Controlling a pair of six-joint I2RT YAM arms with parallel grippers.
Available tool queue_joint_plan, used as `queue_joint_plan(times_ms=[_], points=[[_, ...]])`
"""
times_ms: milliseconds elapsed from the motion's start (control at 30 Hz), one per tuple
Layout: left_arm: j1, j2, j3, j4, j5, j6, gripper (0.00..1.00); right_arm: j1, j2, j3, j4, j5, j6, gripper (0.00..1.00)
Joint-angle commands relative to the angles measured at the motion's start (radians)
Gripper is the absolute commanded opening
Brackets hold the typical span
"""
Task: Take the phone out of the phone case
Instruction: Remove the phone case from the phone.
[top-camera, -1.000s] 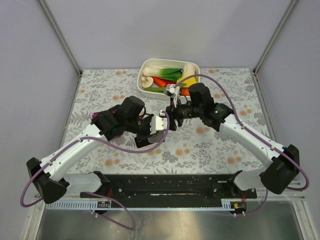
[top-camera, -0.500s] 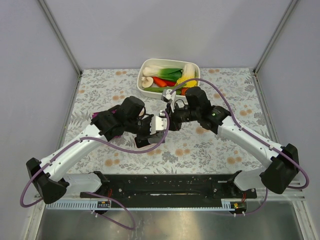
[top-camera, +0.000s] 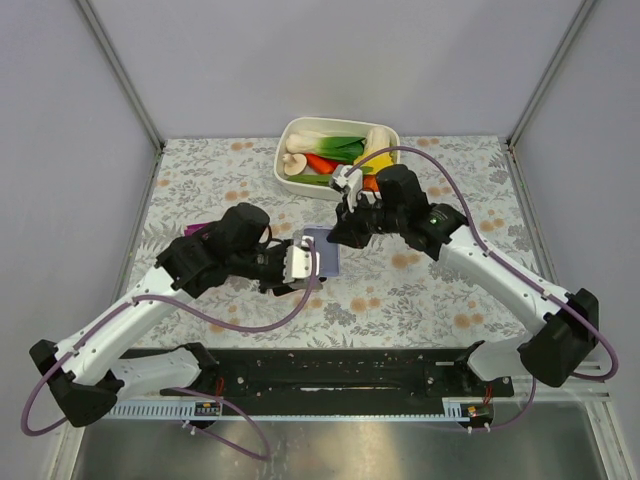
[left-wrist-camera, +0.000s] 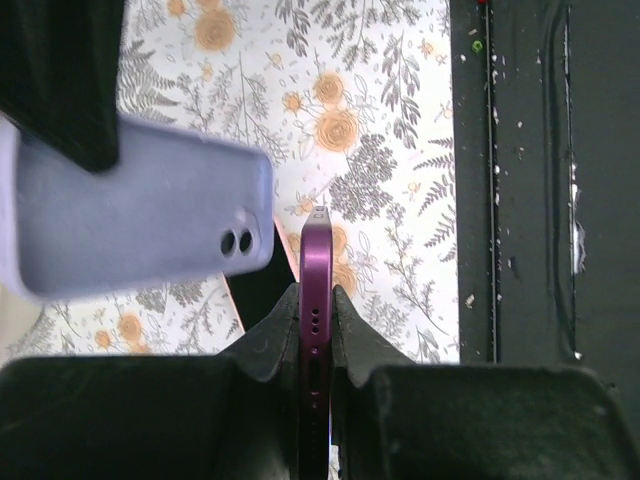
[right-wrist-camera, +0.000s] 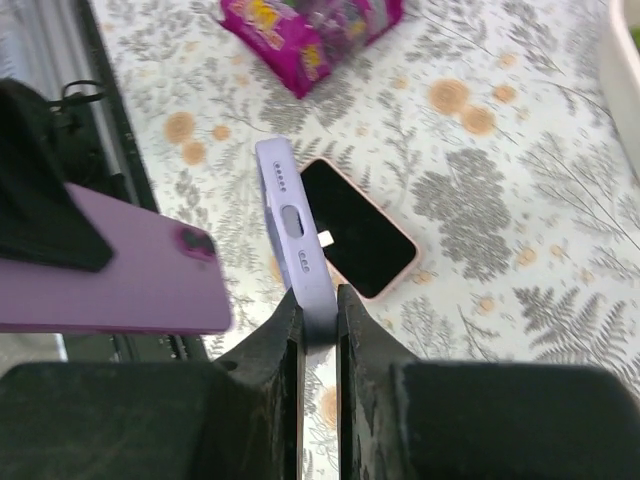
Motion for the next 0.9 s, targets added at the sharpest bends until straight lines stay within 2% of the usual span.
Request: queue_joint_plan(times_ms=[0, 133, 367, 633, 867], points=[[0.002, -0.047, 0.056, -0.046, 0.03, 0.026, 0.0, -0.046, 0.021, 0.055, -0.041, 0.094, -0.013, 0.0], [0.002, -0.059, 0.066, -0.065, 0.043, 0.028, 0.0, -0.088, 0.041, 0.062, -0.056, 0.084, -0.009, 0.0], [0.002, -0.065, 0.04, -0.048, -0.02, 0.023, 0.0, -0.121, 0.035, 0.062, -0.069, 0.07, -0.012, 0.0], [0.019, -0.064, 0.012, 0.063, -0.095, -0.073, 0.0, -0.177, 0.015, 0.086, -0.168, 0.038, -0.041, 0.0], [0.075, -0.03, 0.015, 0.129, -0.079, -0.171, 0.0, -0.244, -0.011, 0.044, -0.269, 0.033, -0.093, 0.0]])
